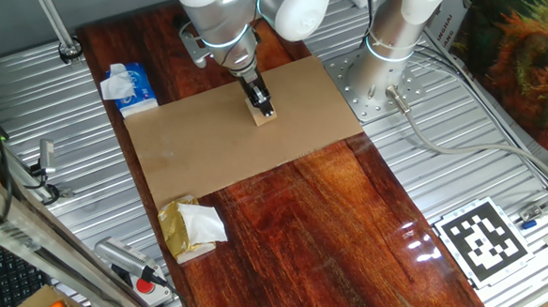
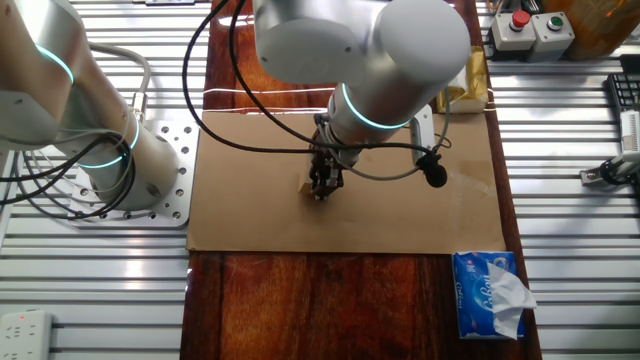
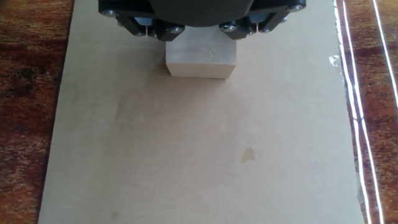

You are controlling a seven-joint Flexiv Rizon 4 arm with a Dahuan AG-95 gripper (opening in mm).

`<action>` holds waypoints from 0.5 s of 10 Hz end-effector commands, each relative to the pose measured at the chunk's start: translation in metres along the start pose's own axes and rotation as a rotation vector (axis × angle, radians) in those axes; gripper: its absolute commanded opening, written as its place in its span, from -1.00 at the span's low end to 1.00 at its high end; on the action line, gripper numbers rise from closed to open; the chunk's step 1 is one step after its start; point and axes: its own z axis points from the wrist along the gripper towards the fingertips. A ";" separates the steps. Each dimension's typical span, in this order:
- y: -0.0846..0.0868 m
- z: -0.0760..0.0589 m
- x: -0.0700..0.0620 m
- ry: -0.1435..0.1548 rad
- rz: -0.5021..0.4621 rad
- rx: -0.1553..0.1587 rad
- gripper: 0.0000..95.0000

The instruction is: Grab the block and place it at the designated location

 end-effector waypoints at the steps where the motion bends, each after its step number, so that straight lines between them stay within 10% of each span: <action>1: -0.001 -0.001 -0.002 -0.005 0.000 -0.012 0.60; 5: -0.001 -0.001 -0.002 -0.009 -0.001 -0.012 0.60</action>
